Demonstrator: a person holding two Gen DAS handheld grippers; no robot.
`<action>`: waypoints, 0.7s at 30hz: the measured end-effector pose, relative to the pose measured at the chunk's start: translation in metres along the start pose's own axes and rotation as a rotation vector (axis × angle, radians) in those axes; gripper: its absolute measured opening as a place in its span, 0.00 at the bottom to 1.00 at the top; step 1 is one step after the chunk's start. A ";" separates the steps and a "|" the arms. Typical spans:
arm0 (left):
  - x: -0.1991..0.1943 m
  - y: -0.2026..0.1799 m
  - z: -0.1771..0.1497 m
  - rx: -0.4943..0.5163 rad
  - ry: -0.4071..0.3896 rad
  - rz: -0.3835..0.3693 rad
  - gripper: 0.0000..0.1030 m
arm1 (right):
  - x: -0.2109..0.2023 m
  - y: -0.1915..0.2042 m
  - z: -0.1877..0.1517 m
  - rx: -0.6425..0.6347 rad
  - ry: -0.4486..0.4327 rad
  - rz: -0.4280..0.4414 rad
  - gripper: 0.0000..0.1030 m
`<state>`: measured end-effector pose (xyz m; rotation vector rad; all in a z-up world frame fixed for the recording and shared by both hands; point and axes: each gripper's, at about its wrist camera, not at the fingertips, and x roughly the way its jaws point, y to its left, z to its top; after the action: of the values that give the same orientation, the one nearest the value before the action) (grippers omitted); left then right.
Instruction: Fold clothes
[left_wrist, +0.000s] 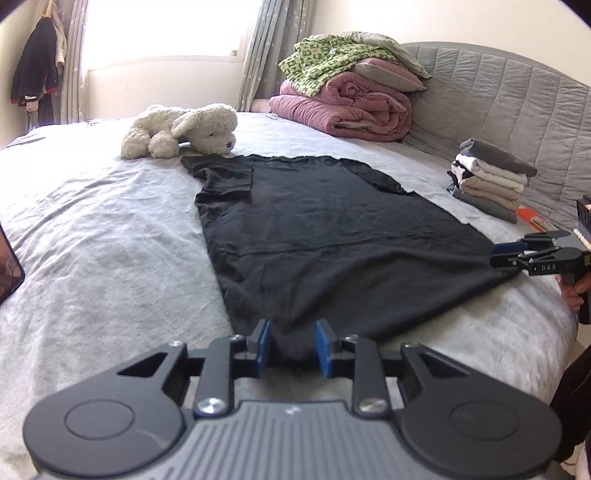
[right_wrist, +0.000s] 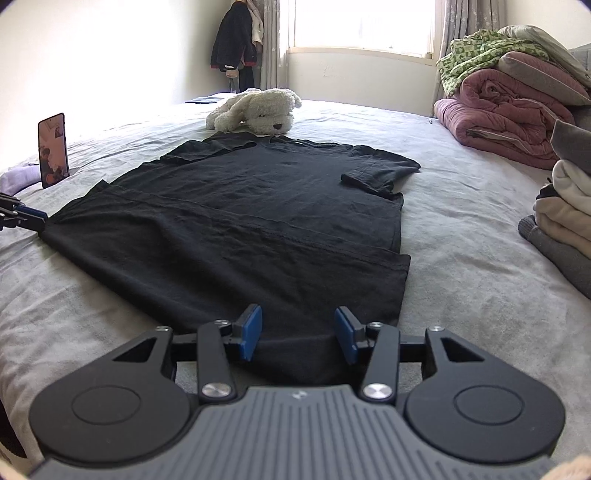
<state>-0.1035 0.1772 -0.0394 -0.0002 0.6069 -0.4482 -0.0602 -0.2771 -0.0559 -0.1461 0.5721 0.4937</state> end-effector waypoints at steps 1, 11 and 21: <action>0.004 -0.007 0.005 0.008 -0.006 -0.011 0.31 | 0.001 0.004 0.003 -0.004 -0.004 -0.001 0.47; 0.079 -0.084 0.018 0.177 0.083 -0.130 0.37 | 0.040 0.072 0.022 -0.141 0.010 0.136 0.47; 0.030 -0.026 -0.014 0.078 0.050 -0.110 0.38 | 0.004 0.001 -0.008 -0.036 0.026 0.079 0.47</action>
<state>-0.0997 0.1432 -0.0643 0.0519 0.6405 -0.5800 -0.0617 -0.2769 -0.0648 -0.1650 0.5964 0.5796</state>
